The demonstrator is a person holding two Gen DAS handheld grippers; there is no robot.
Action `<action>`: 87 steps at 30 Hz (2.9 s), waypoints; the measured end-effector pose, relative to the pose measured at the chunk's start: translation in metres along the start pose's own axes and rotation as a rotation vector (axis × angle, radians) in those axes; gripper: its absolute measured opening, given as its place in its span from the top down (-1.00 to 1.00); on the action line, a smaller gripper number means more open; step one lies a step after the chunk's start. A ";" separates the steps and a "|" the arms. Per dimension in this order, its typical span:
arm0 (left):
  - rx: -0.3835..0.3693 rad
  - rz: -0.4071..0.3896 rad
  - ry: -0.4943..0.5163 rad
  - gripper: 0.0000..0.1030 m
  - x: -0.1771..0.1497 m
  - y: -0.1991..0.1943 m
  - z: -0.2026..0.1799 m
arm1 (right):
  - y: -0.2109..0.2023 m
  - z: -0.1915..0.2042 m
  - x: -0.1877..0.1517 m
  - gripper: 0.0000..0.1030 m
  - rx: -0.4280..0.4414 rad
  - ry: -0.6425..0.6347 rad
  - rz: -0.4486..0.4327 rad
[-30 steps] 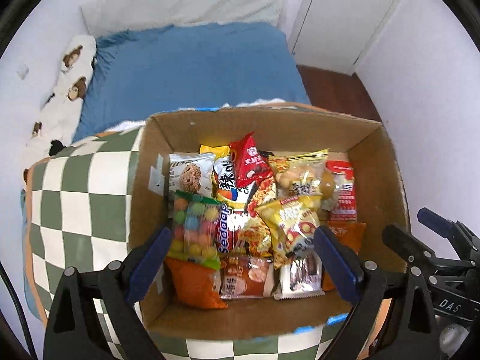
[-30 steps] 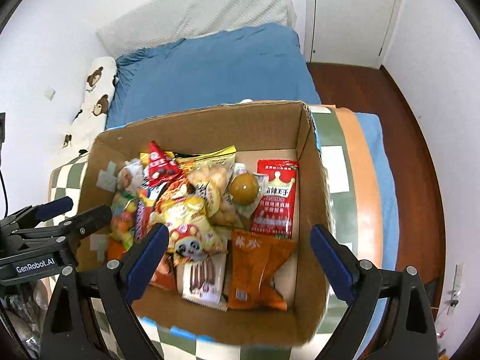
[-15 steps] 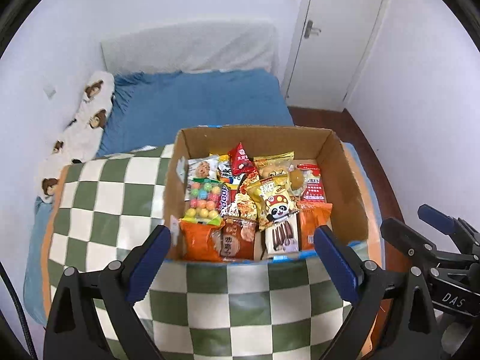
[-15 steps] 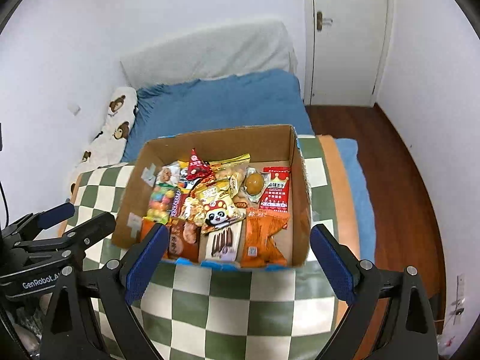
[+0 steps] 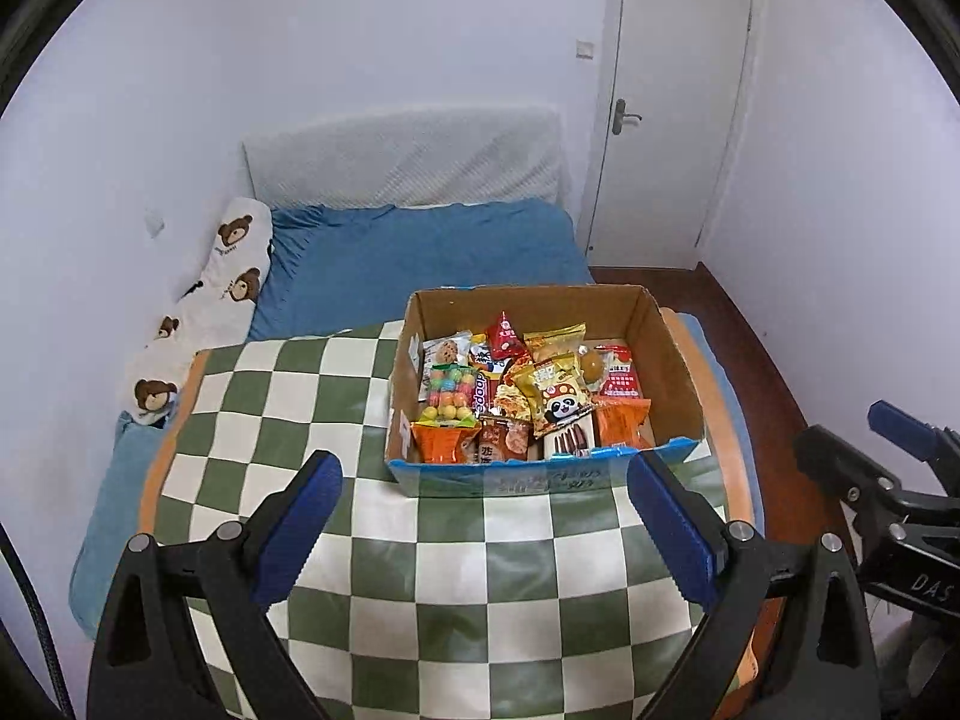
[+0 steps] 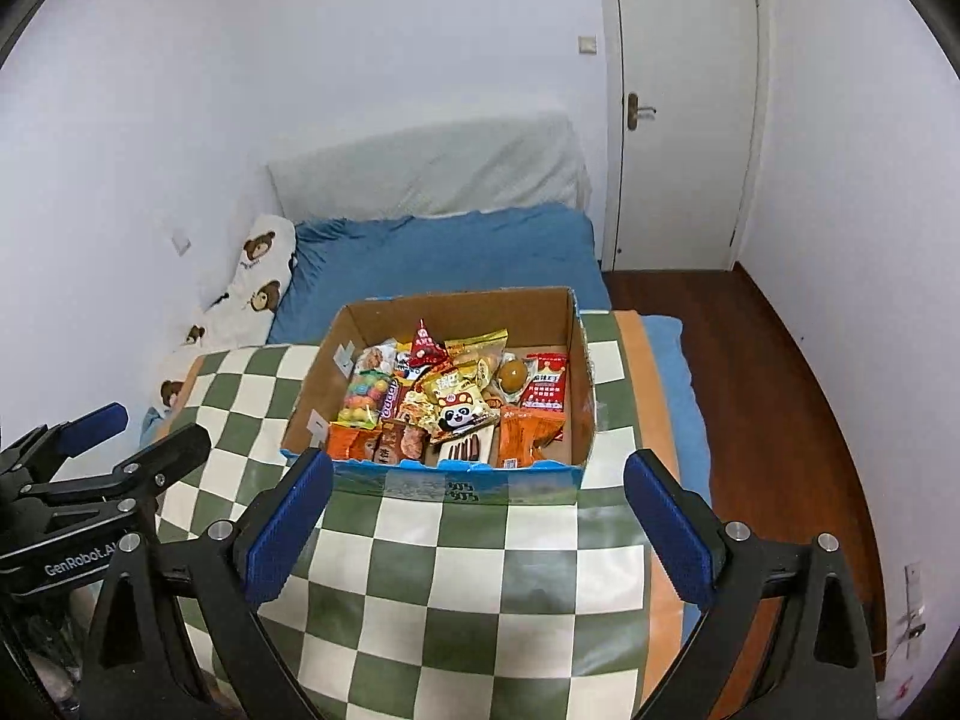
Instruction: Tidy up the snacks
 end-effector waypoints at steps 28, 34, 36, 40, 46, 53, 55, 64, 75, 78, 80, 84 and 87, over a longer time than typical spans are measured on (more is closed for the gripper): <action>0.024 -0.069 -0.032 -0.99 0.000 -0.008 0.001 | -0.009 -0.003 -0.003 -0.97 -0.061 -0.010 -0.041; 0.041 -0.007 -0.039 -0.99 0.010 0.033 0.004 | 0.030 -0.015 0.009 -0.97 -0.082 0.008 -0.007; 0.050 0.018 -0.036 -0.99 0.013 0.048 0.004 | 0.043 -0.019 0.012 -0.97 -0.085 0.018 0.008; 0.057 0.042 -0.045 -0.99 0.018 0.069 0.006 | 0.066 -0.021 0.018 -0.97 -0.101 0.013 0.025; 0.072 0.063 -0.060 -0.99 0.025 0.089 0.010 | 0.088 -0.023 0.019 -0.97 -0.111 0.023 0.044; 0.072 0.085 -0.048 -0.99 0.023 0.098 0.008 | 0.103 -0.027 0.018 -0.97 -0.121 0.033 0.067; 0.070 0.087 -0.045 -0.99 0.022 0.098 0.006 | 0.104 -0.028 0.017 -0.97 -0.126 0.032 0.069; 0.066 0.085 -0.020 -0.99 0.018 0.098 -0.002 | 0.106 -0.032 0.010 -0.97 -0.133 0.042 0.084; 0.060 0.084 -0.020 -0.99 0.015 0.098 -0.005 | 0.097 -0.034 0.009 -0.97 -0.142 0.042 0.072; 0.059 0.083 -0.020 -0.99 0.015 0.097 -0.005 | 0.097 -0.034 0.009 -0.97 -0.141 0.040 0.072; 0.059 0.084 -0.021 -0.99 0.015 0.097 -0.005 | 0.098 -0.034 0.009 -0.97 -0.140 0.041 0.075; 0.059 0.084 -0.019 -0.99 0.015 0.097 -0.005 | 0.096 -0.034 0.007 -0.97 -0.138 0.043 0.075; 0.056 0.082 -0.017 -0.99 0.014 0.095 -0.006 | 0.094 -0.034 0.006 -0.97 -0.138 0.043 0.072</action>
Point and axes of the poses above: each gripper's, at about its wrist camera, not at the fingertips, and y roughly the way its jaws point, z to its left, x to its top, the point moved 2 cm from there along y, roughly the way its jaws point, and after that the axes turned 2 degrees about z, right-handed, at the moved point
